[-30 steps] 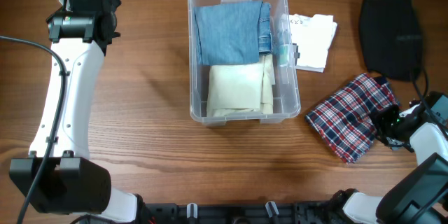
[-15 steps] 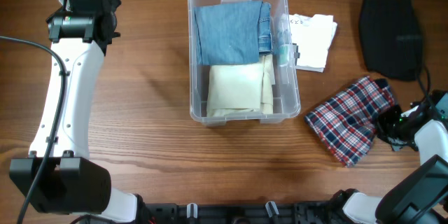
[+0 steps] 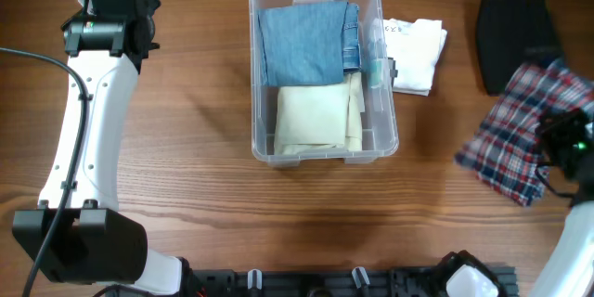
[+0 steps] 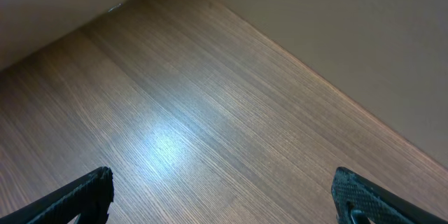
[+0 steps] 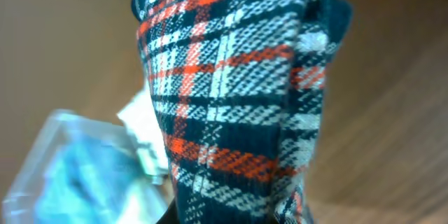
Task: Pack container
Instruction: 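Lift the plaid shirt with the right gripper and swing it over the box, then lower the plaid shirt into the box on top of the denim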
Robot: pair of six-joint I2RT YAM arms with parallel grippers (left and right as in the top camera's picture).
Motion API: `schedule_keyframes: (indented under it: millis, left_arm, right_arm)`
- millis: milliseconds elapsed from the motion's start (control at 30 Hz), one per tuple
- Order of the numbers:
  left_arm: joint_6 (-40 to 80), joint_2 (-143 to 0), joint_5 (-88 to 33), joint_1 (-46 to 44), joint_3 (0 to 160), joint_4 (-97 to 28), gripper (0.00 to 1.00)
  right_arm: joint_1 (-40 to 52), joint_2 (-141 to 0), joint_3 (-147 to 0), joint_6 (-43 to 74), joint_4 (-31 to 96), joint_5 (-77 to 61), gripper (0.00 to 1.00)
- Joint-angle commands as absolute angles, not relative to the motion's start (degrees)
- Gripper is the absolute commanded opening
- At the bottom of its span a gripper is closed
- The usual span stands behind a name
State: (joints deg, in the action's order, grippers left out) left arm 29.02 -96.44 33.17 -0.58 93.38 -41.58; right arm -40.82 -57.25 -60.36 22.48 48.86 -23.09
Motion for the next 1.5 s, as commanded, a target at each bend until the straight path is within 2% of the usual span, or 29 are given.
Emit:
schedule_keyframes:
  millis: [0, 267, 467, 833, 1033, 1267, 1467]
  left_arm:
    - [28.8, -96.7, 34.1, -0.4, 93.3, -41.5, 1.00]
    - [28.8, -96.7, 34.1, -0.4, 93.3, -41.5, 1.00]
    - [28.8, -96.7, 34.1, -0.4, 93.3, -41.5, 1.00]
    - [28.8, -96.7, 34.1, -0.4, 93.3, -41.5, 1.00]
    - [28.8, -96.7, 34.1, -0.4, 93.3, -41.5, 1.00]
    - [28.8, -96.7, 34.1, -0.4, 93.3, -41.5, 1.00]
    - [28.8, -96.7, 34.1, -0.4, 93.3, -41.4, 1.00]
  right_arm:
    - [-40.7, -50.4, -61.8, 28.6, 48.7, -31.4, 0.04]
    - [-40.7, -43.9, -61.8, 43.8, 40.4, -54.0, 0.04]
    - [-40.4, -41.7, -61.8, 51.0, 35.9, -55.0, 0.04]
    - [-33.3, -42.3, -61.8, 48.7, 27.1, -54.1, 0.04]
    - [-22.0, -48.8, -61.8, 41.1, 17.1, -59.7, 0.04]
    - [-0.3, -65.3, -61.8, 39.2, 5.8, -59.3, 0.04]
    - [12.5, -76.4, -61.8, 39.0, 2.4, -47.9, 0.04]
